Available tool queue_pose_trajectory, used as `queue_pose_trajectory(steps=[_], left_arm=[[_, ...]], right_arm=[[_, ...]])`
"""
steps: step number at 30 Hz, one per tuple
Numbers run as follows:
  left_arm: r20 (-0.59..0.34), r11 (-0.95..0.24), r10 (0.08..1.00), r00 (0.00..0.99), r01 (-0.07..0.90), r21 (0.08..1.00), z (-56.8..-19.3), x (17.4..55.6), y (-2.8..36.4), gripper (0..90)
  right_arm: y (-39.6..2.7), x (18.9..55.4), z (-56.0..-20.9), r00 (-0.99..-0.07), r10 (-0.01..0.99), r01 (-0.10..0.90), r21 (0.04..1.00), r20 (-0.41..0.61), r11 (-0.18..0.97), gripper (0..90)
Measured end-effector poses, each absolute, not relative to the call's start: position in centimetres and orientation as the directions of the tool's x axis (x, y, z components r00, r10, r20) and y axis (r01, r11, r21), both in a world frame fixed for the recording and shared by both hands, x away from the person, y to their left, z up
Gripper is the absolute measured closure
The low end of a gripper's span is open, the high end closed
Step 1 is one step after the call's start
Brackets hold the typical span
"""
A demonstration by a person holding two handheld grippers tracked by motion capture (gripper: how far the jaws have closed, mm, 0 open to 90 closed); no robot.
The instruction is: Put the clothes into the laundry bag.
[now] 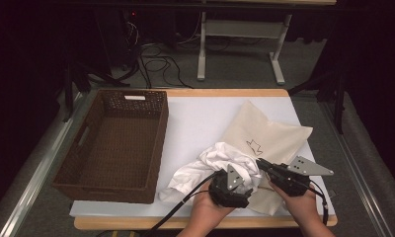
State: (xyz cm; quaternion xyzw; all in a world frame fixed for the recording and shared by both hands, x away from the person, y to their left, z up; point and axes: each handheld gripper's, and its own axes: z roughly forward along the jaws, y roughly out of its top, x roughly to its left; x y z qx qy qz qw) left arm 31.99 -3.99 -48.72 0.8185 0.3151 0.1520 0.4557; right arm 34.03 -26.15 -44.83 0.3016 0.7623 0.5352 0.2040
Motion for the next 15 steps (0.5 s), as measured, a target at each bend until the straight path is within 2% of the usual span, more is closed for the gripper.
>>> queue_pose_trajectory(steps=[10,12,14,15], left_arm=[[-0.086,-0.345,0.651,0.754,0.395,0.851,-48.3,30.2,-0.9,17.3],[-0.085,-0.331,0.662,0.745,0.392,0.858,-48.2,29.8,-0.3,19.1],[-0.082,-0.324,0.665,0.742,0.386,0.864,-48.2,29.7,0.0,26.6],[-0.085,-0.306,0.656,0.75,0.368,0.878,-48.0,29.4,0.5,37.2]], right_arm=[[-26.2,33.9,-44.8,-0.736,0.677,0.241,0.938,0.01,0.247,89.5],[-26.2,33.8,-44.8,-0.735,0.678,0.247,0.937,0.016,0.246,89.5],[-26.2,33.9,-44.8,-0.737,0.676,0.243,0.938,0.012,0.249,89.5],[-26.2,33.9,-44.8,-0.736,0.677,0.246,0.937,0.015,0.247,89.5]])
